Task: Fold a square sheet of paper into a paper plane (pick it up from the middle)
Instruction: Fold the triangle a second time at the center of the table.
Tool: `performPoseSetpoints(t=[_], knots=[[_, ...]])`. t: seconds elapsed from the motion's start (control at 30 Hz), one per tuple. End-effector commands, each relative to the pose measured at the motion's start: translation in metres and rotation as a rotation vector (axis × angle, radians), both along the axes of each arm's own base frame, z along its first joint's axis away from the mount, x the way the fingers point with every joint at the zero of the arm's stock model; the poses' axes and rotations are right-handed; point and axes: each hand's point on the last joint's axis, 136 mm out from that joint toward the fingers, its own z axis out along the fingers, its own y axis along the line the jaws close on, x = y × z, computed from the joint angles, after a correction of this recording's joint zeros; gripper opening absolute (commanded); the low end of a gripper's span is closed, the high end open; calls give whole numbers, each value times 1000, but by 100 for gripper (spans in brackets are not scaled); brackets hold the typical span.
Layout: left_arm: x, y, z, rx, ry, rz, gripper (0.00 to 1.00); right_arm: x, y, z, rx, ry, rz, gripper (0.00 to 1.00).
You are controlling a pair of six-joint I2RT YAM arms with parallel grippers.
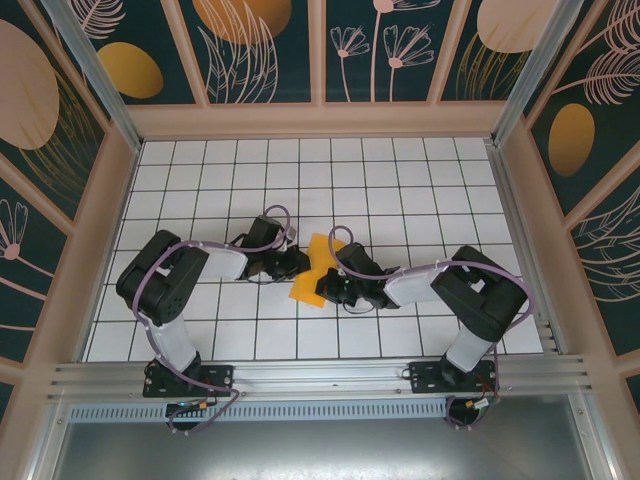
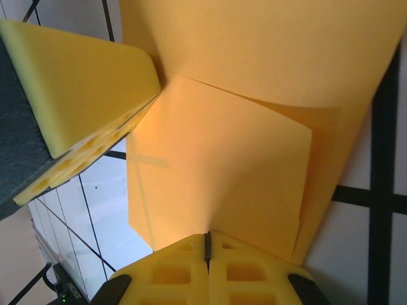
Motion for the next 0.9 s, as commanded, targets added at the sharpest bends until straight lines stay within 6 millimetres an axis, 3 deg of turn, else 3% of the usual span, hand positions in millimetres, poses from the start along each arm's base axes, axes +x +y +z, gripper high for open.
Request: performPoseSetpoints(t=[0.0,0.2,0.37,0.5,0.6,0.73,0.87], knots=[[21,28,-22,125,-27,63,12,-36,-38,-47,-174,133,38,0],[33,39,-13,141,-51,83,13,-34,-36,-44,-163,122,43,0],[39,38,12,128,-104,79,15,-26,-25,-34,-135,85,59,0],[34,26,52,5,-168,54,17,-9,-9,-11,-87,8,65,0],[25,17,71,-69,-198,12,17,8,1,16,-40,-72,44,3],[8,0,67,-97,-175,-69,17,21,0,46,20,-138,-18,15],[3,-5,50,-61,-145,-84,16,22,-24,45,-2,-117,-125,33]])
